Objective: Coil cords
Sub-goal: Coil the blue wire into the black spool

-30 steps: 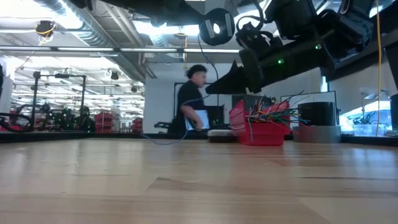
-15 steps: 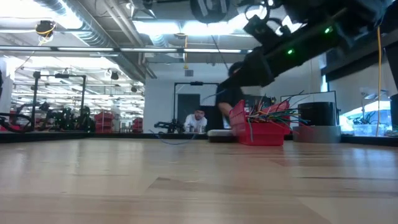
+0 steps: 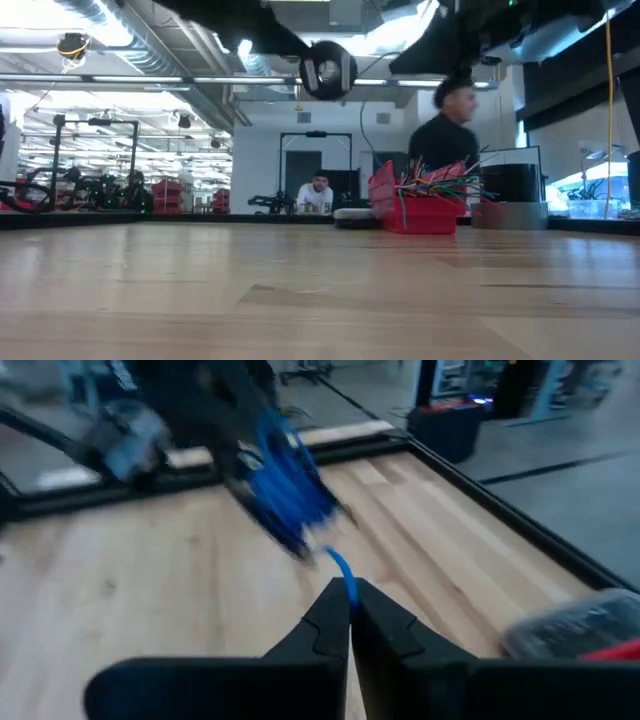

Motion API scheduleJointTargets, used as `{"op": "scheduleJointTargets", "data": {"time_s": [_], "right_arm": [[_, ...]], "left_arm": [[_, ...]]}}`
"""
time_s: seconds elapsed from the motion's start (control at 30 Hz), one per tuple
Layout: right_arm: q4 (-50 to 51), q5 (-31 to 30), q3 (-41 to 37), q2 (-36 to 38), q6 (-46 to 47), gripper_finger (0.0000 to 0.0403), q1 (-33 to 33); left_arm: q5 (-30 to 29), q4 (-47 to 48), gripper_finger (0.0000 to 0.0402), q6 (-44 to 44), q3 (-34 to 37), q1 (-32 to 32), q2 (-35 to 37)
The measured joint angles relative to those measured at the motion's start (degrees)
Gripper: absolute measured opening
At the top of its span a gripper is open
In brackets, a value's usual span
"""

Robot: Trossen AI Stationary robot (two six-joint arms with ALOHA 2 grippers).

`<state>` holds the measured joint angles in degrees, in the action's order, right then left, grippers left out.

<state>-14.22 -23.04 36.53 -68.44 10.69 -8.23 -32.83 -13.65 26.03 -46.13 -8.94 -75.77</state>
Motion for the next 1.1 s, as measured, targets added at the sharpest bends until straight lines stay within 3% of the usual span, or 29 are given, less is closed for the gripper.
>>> {"op": "scheduleJointTargets", "data": {"time_s": [0.13,0.37,0.47,0.87,1.1], "right_arm": [[-2.4,2.9,0.0,-0.4,2.2,0.0010,0.0],[-14.4,10.1,0.0,-7.5,5.9,0.0010,0.0],[-17.6,12.4,0.0,-10.5,8.4,0.0014,0.0],[-28.4,7.1,1.0,-15.0,4.0,0.0016,0.0],[-27.3,7.5,3.0,-20.4,0.9,0.0016,0.0]], "left_arm": [[0.1,-3.7,0.0001,2.7,0.0,1.3,-3.7],[-0.1,-11.7,0.0001,3.0,-0.2,2.8,-9.1],[-3.3,-11.9,0.0001,3.0,-1.4,3.0,-10.8],[-3.4,-12.9,0.0001,5.7,-4.9,1.3,-15.1],[-3.5,-14.5,0.0001,-3.0,-5.4,1.6,-14.7]]}}
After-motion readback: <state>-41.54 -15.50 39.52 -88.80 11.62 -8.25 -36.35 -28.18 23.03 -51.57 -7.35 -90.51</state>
